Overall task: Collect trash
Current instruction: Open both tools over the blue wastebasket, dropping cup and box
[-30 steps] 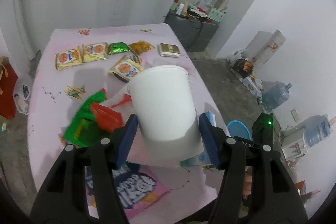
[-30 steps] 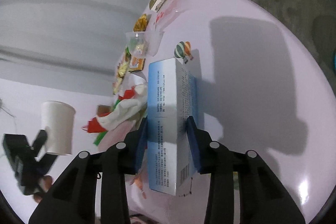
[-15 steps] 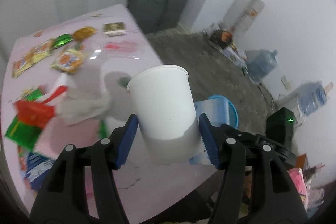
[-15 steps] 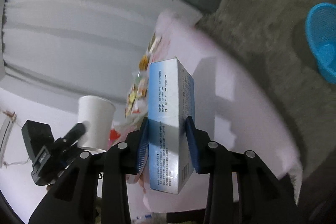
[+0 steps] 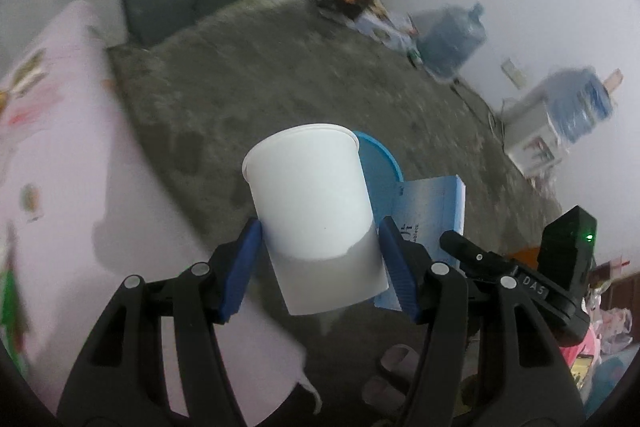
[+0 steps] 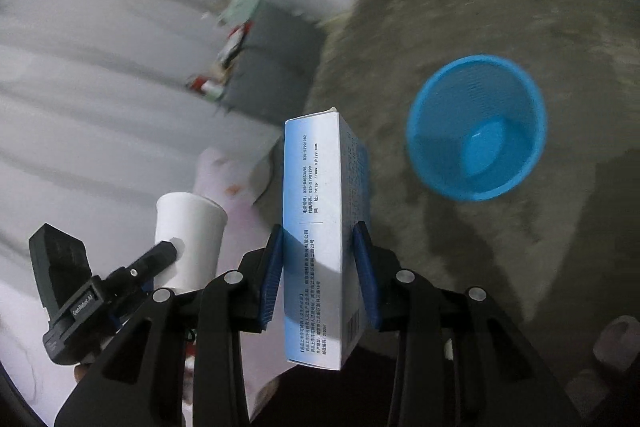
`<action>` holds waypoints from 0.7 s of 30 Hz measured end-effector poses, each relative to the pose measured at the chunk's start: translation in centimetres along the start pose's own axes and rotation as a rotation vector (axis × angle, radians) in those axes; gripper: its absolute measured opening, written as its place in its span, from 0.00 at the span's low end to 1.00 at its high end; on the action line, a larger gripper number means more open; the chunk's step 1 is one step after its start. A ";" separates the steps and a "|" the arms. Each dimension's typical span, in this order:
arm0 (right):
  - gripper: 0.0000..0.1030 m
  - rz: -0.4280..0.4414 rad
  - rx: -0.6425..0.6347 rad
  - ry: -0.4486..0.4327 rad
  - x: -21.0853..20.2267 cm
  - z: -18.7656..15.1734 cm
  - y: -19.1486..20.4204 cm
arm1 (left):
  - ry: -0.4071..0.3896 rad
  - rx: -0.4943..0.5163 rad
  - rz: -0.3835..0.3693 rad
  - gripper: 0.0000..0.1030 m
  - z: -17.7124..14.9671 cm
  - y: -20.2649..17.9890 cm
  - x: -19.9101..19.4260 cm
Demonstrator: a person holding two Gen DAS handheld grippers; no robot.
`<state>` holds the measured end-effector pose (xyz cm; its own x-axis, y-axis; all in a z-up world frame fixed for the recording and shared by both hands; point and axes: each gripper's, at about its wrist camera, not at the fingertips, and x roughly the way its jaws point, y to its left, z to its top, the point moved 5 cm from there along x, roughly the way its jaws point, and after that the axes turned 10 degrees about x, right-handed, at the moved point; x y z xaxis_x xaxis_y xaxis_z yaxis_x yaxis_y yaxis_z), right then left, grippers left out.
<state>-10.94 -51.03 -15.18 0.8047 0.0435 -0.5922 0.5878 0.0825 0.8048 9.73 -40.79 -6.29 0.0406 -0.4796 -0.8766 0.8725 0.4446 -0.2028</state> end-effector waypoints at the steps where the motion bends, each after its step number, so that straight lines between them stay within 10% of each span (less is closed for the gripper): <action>1: 0.33 -0.010 0.012 -0.006 0.2 0.6 -0.5 | 0.016 0.016 -0.009 0.55 0.4 -1.0 1.3; 11: 0.34 -0.144 0.086 -0.078 3.6 8.2 -4.6 | 0.099 0.055 -0.090 0.57 5.3 -5.9 13.1; 14: 0.41 -0.165 0.114 -0.093 4.9 10.7 -6.1 | 0.118 0.054 -0.057 0.77 6.2 -6.0 15.4; 16: 0.57 -0.175 0.144 -0.097 5.6 11.7 -7.5 | 0.090 0.024 -0.018 0.79 6.5 -5.3 15.8; 21: 0.57 -0.174 0.137 -0.111 4.7 10.5 -8.5 | 0.096 -0.011 -0.070 0.80 5.4 -4.9 15.3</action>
<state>-11.21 -62.00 -24.36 0.6898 -0.0702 -0.7205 0.7184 -0.0570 0.6933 8.68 -54.36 -16.34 -0.0675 -0.4355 -0.8976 0.8662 0.4209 -0.2694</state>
